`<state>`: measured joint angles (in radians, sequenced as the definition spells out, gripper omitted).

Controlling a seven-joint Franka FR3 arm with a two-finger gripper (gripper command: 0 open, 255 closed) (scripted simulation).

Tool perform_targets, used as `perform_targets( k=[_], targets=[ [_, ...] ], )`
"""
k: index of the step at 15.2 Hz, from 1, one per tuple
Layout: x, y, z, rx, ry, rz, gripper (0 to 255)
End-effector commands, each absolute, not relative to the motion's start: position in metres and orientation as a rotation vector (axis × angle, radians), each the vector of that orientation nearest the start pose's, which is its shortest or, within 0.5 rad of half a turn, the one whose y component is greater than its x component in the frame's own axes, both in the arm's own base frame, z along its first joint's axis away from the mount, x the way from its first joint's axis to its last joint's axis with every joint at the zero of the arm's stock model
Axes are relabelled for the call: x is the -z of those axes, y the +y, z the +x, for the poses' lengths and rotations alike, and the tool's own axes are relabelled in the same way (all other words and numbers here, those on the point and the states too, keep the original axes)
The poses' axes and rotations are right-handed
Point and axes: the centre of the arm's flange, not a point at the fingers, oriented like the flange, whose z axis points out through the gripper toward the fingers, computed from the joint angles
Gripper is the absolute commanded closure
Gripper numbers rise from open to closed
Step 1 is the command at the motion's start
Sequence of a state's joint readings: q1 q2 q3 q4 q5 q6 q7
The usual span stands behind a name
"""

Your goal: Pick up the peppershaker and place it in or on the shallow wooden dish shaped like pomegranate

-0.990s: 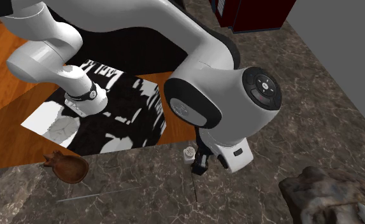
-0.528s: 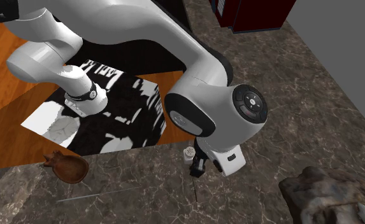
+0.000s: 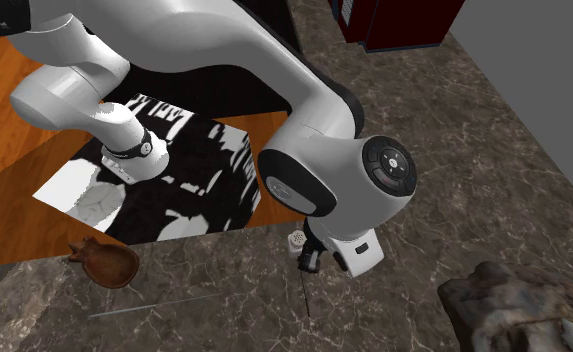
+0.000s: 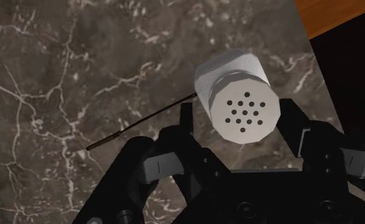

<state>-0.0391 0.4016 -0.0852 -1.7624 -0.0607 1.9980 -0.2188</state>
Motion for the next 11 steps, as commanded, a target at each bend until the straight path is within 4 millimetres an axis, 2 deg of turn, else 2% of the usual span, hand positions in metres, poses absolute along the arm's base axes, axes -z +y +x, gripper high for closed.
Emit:
perform_targets(
  k=[1,9,11],
  targets=[
    [-0.326,-0.078,0.628,-0.283,-0.204,-3.180,255],
    [-0.326,-0.078,0.628,-0.283,-0.204,-3.180,255],
    [-0.337,-0.078,0.628,-0.283,-0.204,-3.180,255]
  ],
)
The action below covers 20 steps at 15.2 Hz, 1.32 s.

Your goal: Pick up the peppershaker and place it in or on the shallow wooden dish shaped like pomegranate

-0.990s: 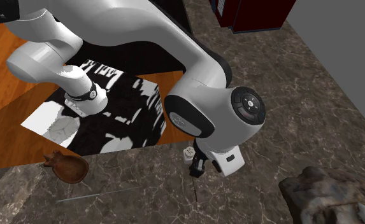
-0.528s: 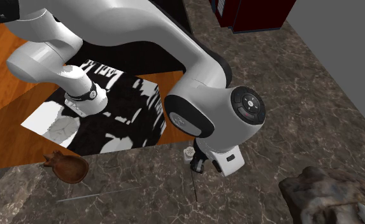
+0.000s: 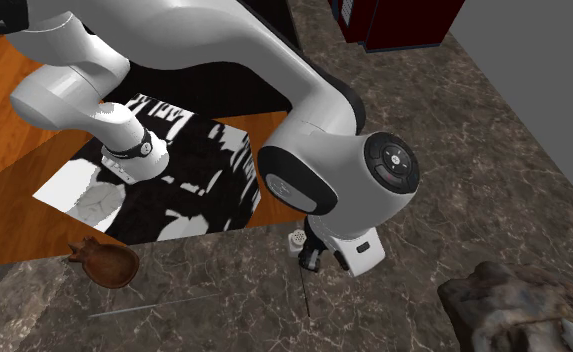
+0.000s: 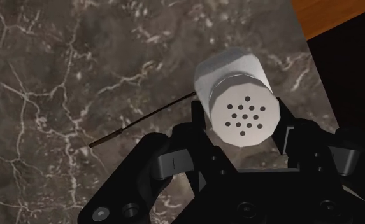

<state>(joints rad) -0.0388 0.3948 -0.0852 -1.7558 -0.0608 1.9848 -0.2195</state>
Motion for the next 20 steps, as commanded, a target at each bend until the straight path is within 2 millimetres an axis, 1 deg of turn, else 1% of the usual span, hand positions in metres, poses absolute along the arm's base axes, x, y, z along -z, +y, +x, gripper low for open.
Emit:
perform_targets(
  k=[1,17,18,20],
  targets=[
    [-0.342,-0.078,0.628,-0.283,-0.204,-3.180,255],
    [-0.427,-0.078,0.628,-0.283,-0.204,-3.180,255],
    [-0.428,-0.078,0.628,-0.283,-0.204,-3.180,255],
    [-0.428,-0.090,0.605,-0.283,-0.204,-3.180,255]
  ],
)
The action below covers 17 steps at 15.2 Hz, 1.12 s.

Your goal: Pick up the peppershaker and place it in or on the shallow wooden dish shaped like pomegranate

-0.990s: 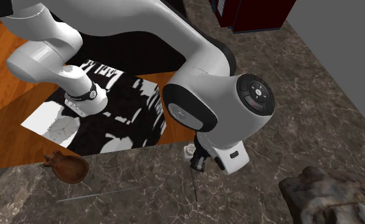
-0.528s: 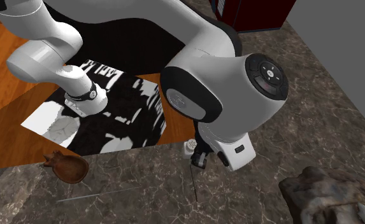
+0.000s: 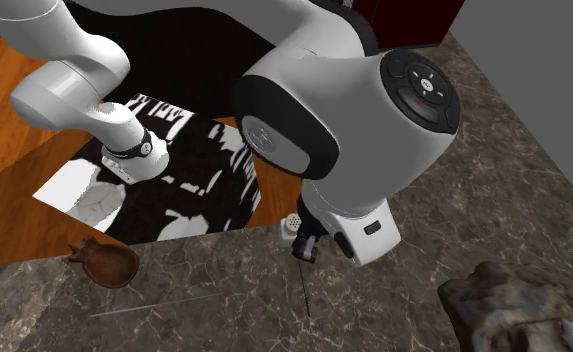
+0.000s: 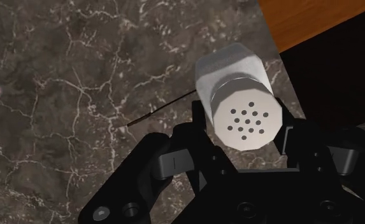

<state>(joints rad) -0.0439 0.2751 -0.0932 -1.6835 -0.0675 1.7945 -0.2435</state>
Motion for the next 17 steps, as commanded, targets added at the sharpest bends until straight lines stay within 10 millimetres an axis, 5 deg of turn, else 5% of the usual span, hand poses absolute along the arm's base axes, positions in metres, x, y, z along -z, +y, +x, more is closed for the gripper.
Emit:
perform_targets(
  k=[1,17],
  targets=[
    [-0.428,-0.096,0.593,-0.283,-0.204,-3.180,255],
    [-0.430,-0.191,0.405,-0.283,-0.204,-3.180,255]
  ],
)
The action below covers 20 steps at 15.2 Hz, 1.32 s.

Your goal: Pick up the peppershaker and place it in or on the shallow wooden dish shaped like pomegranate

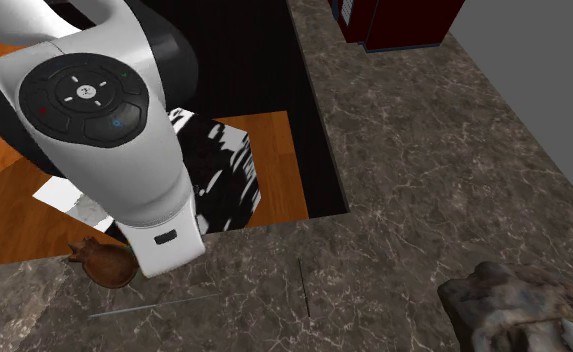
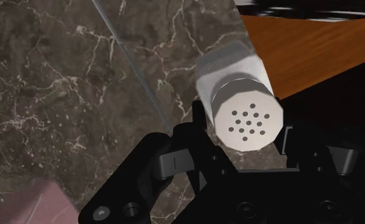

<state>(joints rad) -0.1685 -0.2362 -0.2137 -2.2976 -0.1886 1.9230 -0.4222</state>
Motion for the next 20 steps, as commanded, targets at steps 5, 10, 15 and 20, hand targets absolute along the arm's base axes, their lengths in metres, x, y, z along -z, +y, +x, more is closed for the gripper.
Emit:
perform_targets(
  k=[5,10,15,20],
  targets=[
    [-0.431,-0.221,0.346,-0.283,-0.204,-3.180,255],
    [-0.431,-0.251,0.287,-0.283,-0.204,-3.180,255],
    [-0.427,-0.275,0.241,-0.283,-0.204,-3.180,255],
    [-0.400,-0.275,0.241,-0.283,-0.204,-3.180,255]
  ],
)
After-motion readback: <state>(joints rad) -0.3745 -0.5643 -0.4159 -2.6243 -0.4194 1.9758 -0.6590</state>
